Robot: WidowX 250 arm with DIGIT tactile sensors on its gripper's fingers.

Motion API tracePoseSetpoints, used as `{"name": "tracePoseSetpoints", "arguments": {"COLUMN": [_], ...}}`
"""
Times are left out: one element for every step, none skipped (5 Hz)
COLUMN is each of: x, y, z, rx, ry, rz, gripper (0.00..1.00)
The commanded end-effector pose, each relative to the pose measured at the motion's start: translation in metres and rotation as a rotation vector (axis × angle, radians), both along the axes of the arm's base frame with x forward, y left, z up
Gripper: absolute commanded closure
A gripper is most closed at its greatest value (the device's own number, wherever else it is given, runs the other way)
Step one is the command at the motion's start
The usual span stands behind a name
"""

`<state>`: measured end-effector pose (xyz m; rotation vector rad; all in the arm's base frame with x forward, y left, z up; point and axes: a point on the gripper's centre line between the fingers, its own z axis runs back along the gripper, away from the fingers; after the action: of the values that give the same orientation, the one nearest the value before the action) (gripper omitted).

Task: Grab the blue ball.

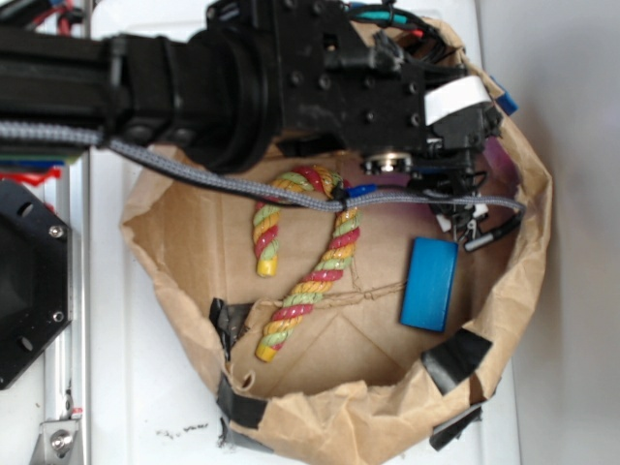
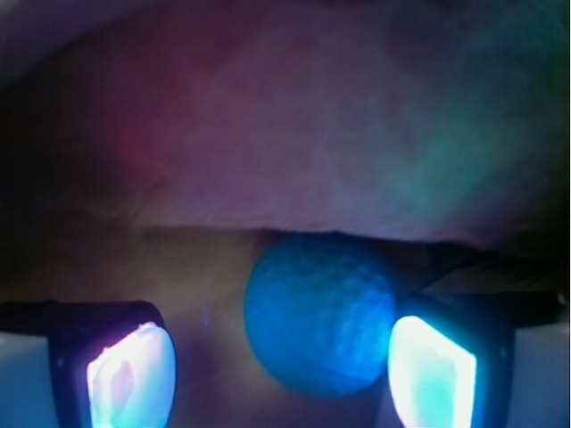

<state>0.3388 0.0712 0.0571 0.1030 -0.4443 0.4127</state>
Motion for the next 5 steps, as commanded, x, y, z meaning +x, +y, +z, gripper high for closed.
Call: {"name": "tracePoseSetpoints", "arguments": {"x": [0.034,0.031,0.029,0.025,0.022], "y": [0.023,0.024,0.02,0.018,0.015], "z": [-0.006,-0.014,-0.012,-0.008,-0.007], "rx": [0.05,0.056,0.041,0.034,0.037], "ry": [-0.011,0.029,0.033,0.014,0.011], "rz": [0.025,0.011,0.009,-0.005,-0.016], "gripper": [0.0,0.0,1.0,1.0,1.0]}}
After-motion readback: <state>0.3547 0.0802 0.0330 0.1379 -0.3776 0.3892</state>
